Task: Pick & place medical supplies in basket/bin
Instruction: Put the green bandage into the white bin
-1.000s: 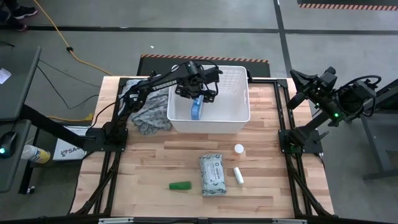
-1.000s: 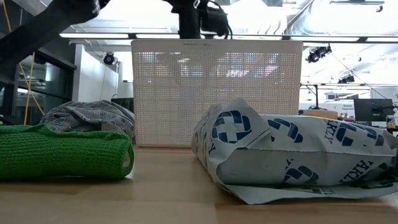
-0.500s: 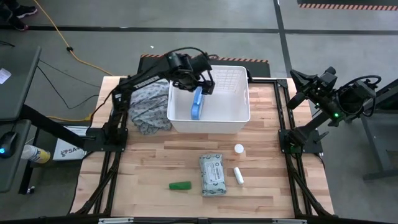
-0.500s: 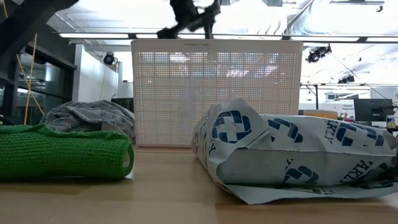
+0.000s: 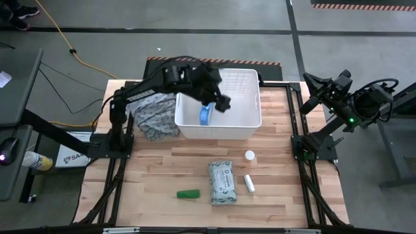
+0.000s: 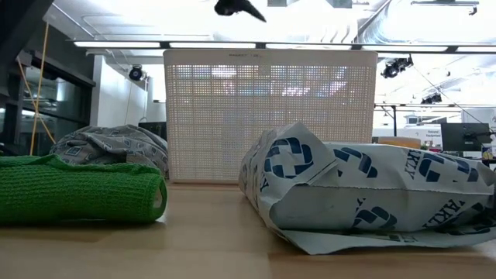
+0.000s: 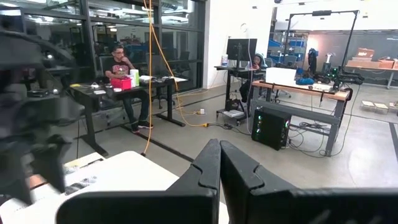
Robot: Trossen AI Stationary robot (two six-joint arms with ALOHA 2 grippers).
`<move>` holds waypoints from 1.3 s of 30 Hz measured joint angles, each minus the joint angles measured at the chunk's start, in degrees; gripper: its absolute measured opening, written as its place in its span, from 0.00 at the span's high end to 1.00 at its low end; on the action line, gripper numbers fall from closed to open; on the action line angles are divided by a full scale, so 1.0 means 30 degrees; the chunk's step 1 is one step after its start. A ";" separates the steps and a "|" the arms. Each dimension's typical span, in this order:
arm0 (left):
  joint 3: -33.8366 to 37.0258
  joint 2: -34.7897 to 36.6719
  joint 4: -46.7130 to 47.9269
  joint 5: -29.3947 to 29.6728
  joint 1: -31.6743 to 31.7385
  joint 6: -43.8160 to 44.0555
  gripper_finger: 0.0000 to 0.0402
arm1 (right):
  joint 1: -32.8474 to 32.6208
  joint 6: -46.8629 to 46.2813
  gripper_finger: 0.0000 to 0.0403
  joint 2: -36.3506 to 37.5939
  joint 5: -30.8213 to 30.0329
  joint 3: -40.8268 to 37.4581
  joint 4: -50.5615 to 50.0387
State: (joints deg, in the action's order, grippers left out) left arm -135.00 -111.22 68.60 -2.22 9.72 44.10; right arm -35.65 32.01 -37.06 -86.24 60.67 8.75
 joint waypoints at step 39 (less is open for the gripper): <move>0.0554 -0.0984 0.6586 0.5715 -1.3154 0.7826 0.08 | -0.0011 -0.0029 1.00 -0.2564 -0.0677 -0.0003 0.0018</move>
State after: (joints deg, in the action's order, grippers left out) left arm -133.34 -114.17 88.36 14.93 -29.74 67.58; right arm -35.68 31.92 -44.75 -88.27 60.66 8.81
